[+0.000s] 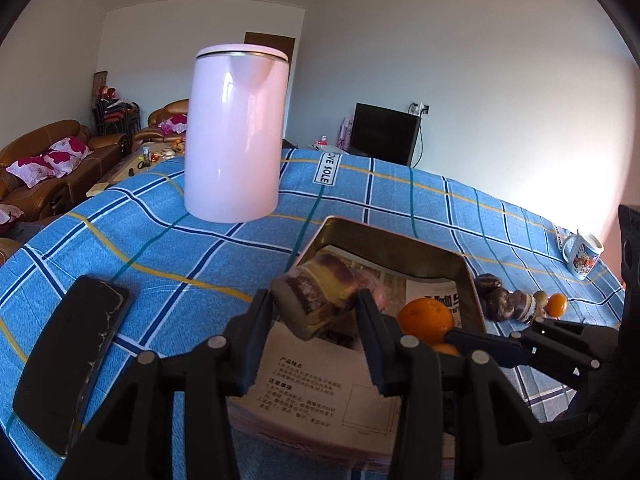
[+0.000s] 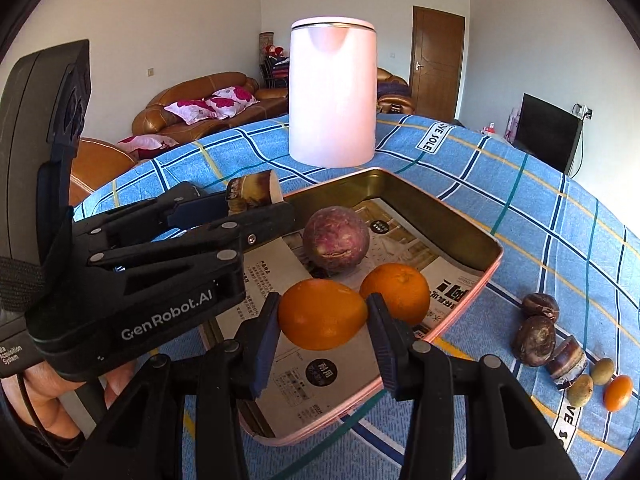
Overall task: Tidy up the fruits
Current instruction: 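Carry the orange and taro piece over the tin and release both inside, then grasp a cut taro piece with the right tool while the left tool grasps a dark mangosteen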
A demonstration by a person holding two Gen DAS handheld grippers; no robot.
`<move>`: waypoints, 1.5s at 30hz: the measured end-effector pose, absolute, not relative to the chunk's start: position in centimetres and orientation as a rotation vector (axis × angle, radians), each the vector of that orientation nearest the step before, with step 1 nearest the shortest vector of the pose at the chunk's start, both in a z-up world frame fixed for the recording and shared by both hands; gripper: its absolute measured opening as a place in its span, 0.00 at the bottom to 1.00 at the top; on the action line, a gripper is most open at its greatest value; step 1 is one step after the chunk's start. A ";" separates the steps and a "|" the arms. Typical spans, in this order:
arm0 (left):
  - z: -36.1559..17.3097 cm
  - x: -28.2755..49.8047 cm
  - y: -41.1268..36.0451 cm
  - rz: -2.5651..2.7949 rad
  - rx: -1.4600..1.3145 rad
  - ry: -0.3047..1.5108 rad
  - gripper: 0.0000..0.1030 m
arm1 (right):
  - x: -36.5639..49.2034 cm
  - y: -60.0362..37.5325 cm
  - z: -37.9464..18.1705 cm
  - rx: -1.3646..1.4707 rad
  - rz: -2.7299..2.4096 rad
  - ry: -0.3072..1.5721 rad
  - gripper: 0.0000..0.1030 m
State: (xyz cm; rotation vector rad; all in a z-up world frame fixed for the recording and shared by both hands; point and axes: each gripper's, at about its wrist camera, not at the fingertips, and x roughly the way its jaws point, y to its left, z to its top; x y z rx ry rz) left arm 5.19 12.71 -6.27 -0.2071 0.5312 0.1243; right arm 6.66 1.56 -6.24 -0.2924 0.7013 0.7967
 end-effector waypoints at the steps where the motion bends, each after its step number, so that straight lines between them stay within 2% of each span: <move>1: -6.2 5.2 12.6 0.121 -0.204 0.531 0.44 | 6.6 1.5 -6.2 -0.290 0.795 0.701 0.48; 3: -6.0 5.1 12.3 0.116 -0.201 0.528 0.45 | 6.4 0.7 -5.9 -0.272 0.796 0.687 0.58; 7: -5.1 4.6 11.0 0.104 -0.182 0.497 0.56 | 5.7 -1.7 -4.8 -0.245 0.780 0.645 0.58; 9: -4.6 4.5 10.0 0.093 -0.167 0.480 0.66 | 5.6 -3.9 -4.4 -0.254 0.744 0.612 0.60; 11: -4.3 4.6 8.7 0.073 -0.154 0.473 0.69 | 6.2 -6.4 -4.2 -0.254 0.679 0.601 0.61; 16: -4.1 5.3 5.2 0.003 -0.111 0.485 0.69 | 9.6 -12.0 -4.7 -0.254 0.511 0.624 0.61; 17: -4.0 5.5 4.6 -0.010 -0.103 0.487 0.72 | 10.4 -12.6 -4.9 -0.253 0.489 0.633 0.61; 23: -3.8 6.4 2.6 -0.036 -0.062 0.499 0.73 | 13.8 -12.9 -6.2 -0.285 0.495 0.705 0.60; 26: -3.6 6.7 2.1 -0.042 -0.052 0.505 0.74 | 14.6 -12.2 -7.0 -0.307 0.525 0.748 0.57; 28: -3.6 6.8 1.8 -0.044 -0.045 0.502 0.79 | 15.0 -12.2 -7.6 -0.321 0.526 0.772 0.45; 30: -3.5 6.9 1.4 -0.047 -0.037 0.502 0.83 | 15.0 -12.2 -7.7 -0.320 0.537 0.773 0.44; 32: -3.5 7.0 0.9 -0.058 -0.028 0.505 0.84 | 15.0 -12.3 -7.7 -0.320 0.543 0.777 0.44; 41: -3.6 8.0 -2.3 -0.093 0.049 0.522 0.83 | 13.1 -15.3 -5.0 -0.191 0.471 0.619 0.43; 45: -4.4 9.9 -4.1 -0.116 0.077 0.570 0.79 | 11.8 -17.6 -4.3 -0.148 0.388 0.549 0.43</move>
